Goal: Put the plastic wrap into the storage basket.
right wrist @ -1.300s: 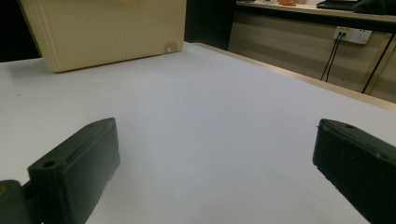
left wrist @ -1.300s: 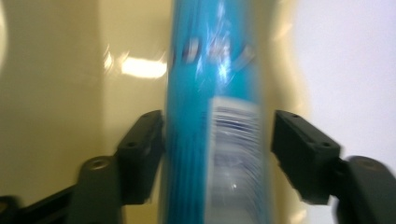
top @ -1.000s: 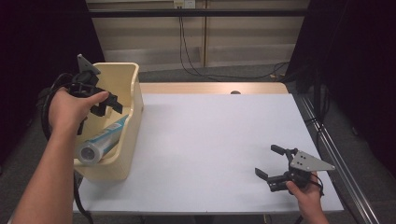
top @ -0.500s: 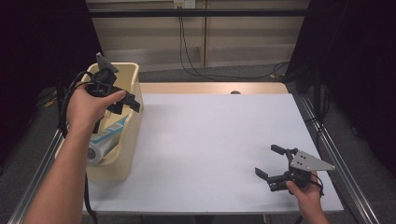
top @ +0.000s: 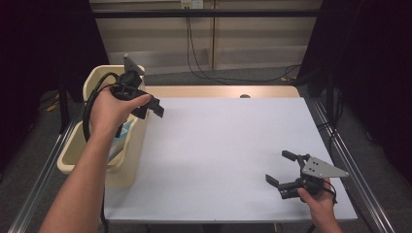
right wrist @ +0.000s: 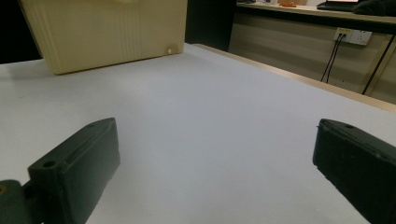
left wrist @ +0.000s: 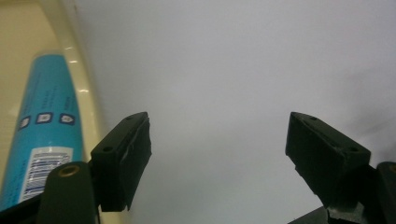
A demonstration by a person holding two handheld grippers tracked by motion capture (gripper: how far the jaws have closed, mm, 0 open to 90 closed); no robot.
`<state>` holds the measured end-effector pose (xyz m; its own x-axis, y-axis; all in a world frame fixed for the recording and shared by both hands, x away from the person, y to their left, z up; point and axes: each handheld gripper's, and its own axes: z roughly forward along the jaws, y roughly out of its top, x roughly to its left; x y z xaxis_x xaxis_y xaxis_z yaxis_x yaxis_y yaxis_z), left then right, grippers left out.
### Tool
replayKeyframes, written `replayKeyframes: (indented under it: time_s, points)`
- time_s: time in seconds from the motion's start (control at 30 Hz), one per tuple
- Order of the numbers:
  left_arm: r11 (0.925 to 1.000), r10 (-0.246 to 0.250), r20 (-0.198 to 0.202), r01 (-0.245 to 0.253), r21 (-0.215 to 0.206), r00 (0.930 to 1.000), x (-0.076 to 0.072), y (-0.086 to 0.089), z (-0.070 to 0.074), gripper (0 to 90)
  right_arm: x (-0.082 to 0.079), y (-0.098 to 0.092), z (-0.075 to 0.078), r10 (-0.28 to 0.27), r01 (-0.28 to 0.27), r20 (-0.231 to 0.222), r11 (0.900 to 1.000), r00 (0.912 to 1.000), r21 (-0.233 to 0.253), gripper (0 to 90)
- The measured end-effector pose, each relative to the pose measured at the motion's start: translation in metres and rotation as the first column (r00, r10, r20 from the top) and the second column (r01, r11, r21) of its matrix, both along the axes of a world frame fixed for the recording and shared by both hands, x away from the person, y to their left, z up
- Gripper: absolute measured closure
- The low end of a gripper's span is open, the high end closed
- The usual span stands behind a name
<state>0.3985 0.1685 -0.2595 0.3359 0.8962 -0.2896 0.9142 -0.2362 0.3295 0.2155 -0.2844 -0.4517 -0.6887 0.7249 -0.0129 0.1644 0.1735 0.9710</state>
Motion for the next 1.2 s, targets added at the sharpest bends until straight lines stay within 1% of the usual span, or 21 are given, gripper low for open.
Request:
replayKeyframes:
  time_s: [0.07, 0.17, 0.27, 0.33, 0.53, 0.6, 0.63, 0.83, 0.87, 0.9, 0.93, 0.97, 1.0, 1.03, 1.07, 1.13, 1.2]
  points:
    - [0.9999, -0.011, -0.004, 0.011, -0.004, 0.9999, 0.000, -0.005, -0.002, 22.4, 0.000, 0.000, 0.000, 0.002, -0.002, -0.001, 1.000, 1.0000, 0.000, 0.4]
    - [0.9997, -0.023, -0.009, 0.023, 0.000, 0.9997, 0.000, -0.012, -0.007, 22.3, 0.000, 0.000, 0.000, 0.002, -0.002, 0.000, 1.000, 1.0000, 0.001, 0.4]
    - [0.9991, -0.042, -0.022, 0.042, 0.001, 0.9989, 0.001, -0.018, -0.011, 22.3, 0.000, 0.000, 0.000, 0.003, -0.003, 0.000, 1.000, 1.0000, 0.001, 0.4]
    - [0.9987, -0.050, -0.025, 0.050, 0.007, 0.9985, 0.000, -0.023, -0.015, 22.3, 0.000, 0.000, 0.000, 0.003, -0.003, -0.001, 1.000, 1.0000, 0.001, 0.4]
    - [0.9970, -0.078, -0.029, 0.078, 0.000, 0.9965, -0.002, -0.036, -0.028, 22.1, 0.000, 0.000, 0.000, 0.003, -0.003, 0.000, 1.000, 1.0000, 0.002, 0.4]
    - [0.9960, -0.087, -0.033, 0.088, 0.014, 0.9956, -0.003, -0.042, -0.033, 22.2, 0.000, 0.000, 0.000, 0.003, -0.003, -0.001, 1.000, 1.0000, 0.001, 0.4]
    - [0.9951, -0.098, -0.040, 0.098, 0.013, 0.9944, -0.003, -0.044, -0.036, 22.1, 0.000, 0.000, 0.000, 0.004, -0.004, 0.000, 1.000, 1.0000, 0.002, 0.4]
    - [0.9913, -0.132, -0.052, 0.132, -0.001, 0.9899, -0.006, -0.055, -0.053, 21.9, 0.000, 0.000, 0.000, 0.003, -0.003, 0.000, 1.000, 1.0000, 0.001, 0.4]
    - [0.9914, -0.131, -0.056, 0.131, -0.007, 0.9898, -0.006, -0.057, -0.056, 22.0, 0.000, 0.000, 0.000, 0.003, -0.003, 0.001, 1.000, 1.0000, 0.001, 0.4]
    - [0.9903, -0.139, -0.065, 0.139, -0.013, 0.9881, -0.007, -0.058, -0.060, 22.0, 0.000, 0.000, 0.000, 0.004, -0.004, 0.000, 1.000, 1.0000, 0.001, 0.4]
    - [0.9891, -0.147, -0.068, 0.147, -0.010, 0.9868, -0.008, -0.060, -0.067, 22.1, 0.000, 0.000, 0.000, 0.004, -0.004, -0.001, 1.000, 1.0000, 0.001, 0.3]
    - [0.9886, -0.150, -0.072, 0.150, -0.011, 0.9860, -0.008, -0.061, -0.071, 22.1, 0.000, 0.000, 0.000, 0.005, -0.005, -0.001, 1.000, 1.0000, -0.001, 0.4]
    - [0.9886, -0.150, -0.072, 0.150, -0.011, 0.9860, -0.008, -0.061, -0.071, 22.1, 0.000, 0.000, 0.000, 0.005, -0.005, 0.001, 1.000, 1.0000, -0.001, 0.4]
    - [0.9888, -0.149, -0.066, 0.148, -0.019, 0.9866, -0.009, -0.062, -0.074, 22.1, 0.000, 0.000, 0.000, 0.005, -0.005, 0.001, 1.000, 1.0000, -0.001, 0.4]
    - [0.9870, -0.160, -0.070, 0.159, -0.026, 0.9846, -0.010, -0.063, -0.079, 22.1, 0.000, 0.000, 0.000, 0.005, -0.005, -0.001, 1.000, 1.0000, -0.001, 0.4]
    - [0.9869, -0.160, -0.067, 0.159, -0.028, 0.9849, -0.011, -0.064, -0.081, 22.0, 0.000, 0.000, 0.000, 0.006, -0.006, -0.001, 1.000, 1.0000, -0.001, 0.4]
    - [0.9850, -0.170, -0.067, 0.168, -0.038, 0.9831, -0.012, -0.064, -0.085, 21.9, 0.000, 0.000, 0.000, 0.006, -0.006, -0.001, 1.000, 1.0000, -0.001, 0.4]
